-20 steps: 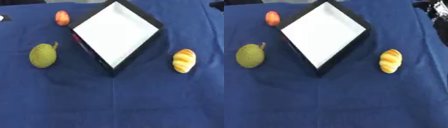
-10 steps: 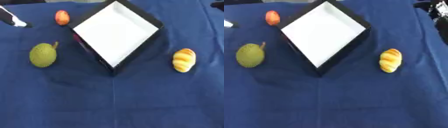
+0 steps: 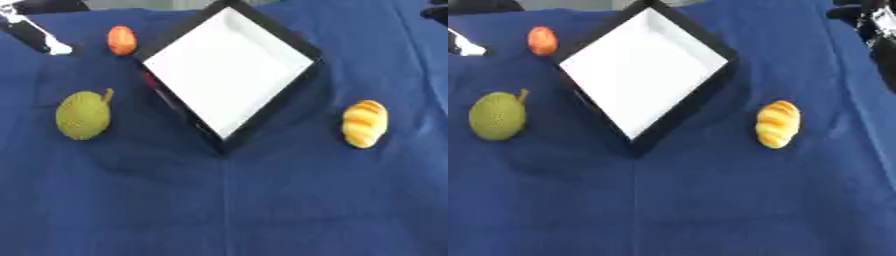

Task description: Pick up objects on the table and place them in the box.

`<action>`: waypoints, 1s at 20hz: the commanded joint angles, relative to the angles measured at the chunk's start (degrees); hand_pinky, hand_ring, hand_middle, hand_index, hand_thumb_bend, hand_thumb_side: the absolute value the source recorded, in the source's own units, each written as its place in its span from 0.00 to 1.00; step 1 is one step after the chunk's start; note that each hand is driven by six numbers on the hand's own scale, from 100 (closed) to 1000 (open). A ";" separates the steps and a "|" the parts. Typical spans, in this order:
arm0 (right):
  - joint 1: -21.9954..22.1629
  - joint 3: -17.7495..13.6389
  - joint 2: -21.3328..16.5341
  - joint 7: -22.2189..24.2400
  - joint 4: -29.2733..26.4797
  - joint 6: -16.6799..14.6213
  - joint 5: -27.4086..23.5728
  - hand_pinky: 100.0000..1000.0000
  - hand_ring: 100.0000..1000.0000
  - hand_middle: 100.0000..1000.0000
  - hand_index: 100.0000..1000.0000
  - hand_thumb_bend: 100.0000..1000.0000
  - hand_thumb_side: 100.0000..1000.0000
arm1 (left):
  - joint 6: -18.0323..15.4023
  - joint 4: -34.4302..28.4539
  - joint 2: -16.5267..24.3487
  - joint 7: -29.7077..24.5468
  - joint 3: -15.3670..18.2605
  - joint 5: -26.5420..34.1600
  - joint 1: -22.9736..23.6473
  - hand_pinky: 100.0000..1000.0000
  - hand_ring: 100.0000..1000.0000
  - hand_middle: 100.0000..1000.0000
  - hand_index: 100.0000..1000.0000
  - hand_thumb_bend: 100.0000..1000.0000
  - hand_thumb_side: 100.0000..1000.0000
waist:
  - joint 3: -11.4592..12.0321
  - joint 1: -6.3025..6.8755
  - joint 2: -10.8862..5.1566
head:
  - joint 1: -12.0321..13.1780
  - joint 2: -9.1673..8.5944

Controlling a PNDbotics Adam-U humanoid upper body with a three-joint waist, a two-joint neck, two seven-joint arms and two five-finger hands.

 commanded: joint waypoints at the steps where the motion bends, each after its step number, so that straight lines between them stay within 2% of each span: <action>1: -0.92 -0.02 -1.48 0.35 -0.47 -0.22 0.49 1.00 0.76 0.72 0.86 0.00 0.54 | -16.36 0.01 1.43 -18.46 0.86 2.44 -1.99 0.83 0.83 0.87 0.87 0.31 0.00 | -0.29 0.64 -0.50 | 0.17 -1.29; 5: -1.37 0.09 -1.44 0.52 -0.52 -0.30 0.57 1.00 0.76 0.72 0.86 0.00 0.54 | -14.91 0.34 1.30 -20.12 1.13 4.75 -2.37 0.82 0.83 0.85 0.85 0.23 0.00 | -1.05 0.85 0.12 | 0.21 -2.17; 11: -1.98 0.28 -1.33 0.77 -0.53 -0.32 0.69 1.00 0.76 0.72 0.86 0.00 0.54 | -14.18 0.93 0.91 -20.32 0.83 5.52 -2.56 0.82 0.82 0.85 0.86 0.20 0.02 | -1.94 1.08 0.79 | 0.08 -2.85; 16: -2.54 0.42 -1.11 0.88 -0.67 -0.17 0.57 1.00 0.76 0.72 0.86 0.00 0.54 | -14.38 1.54 0.35 -20.32 0.46 4.89 -2.33 0.81 0.83 0.85 0.87 0.17 0.06 | -2.58 1.13 1.22 | -0.22 -2.32; 20: -2.89 0.57 -1.02 1.09 -0.59 -0.21 0.64 1.00 0.76 0.72 0.86 0.00 0.54 | -14.58 1.94 0.13 -20.32 0.45 4.55 -2.35 0.81 0.83 0.86 0.88 0.17 0.07 | -3.05 1.18 1.56 | -0.49 -2.62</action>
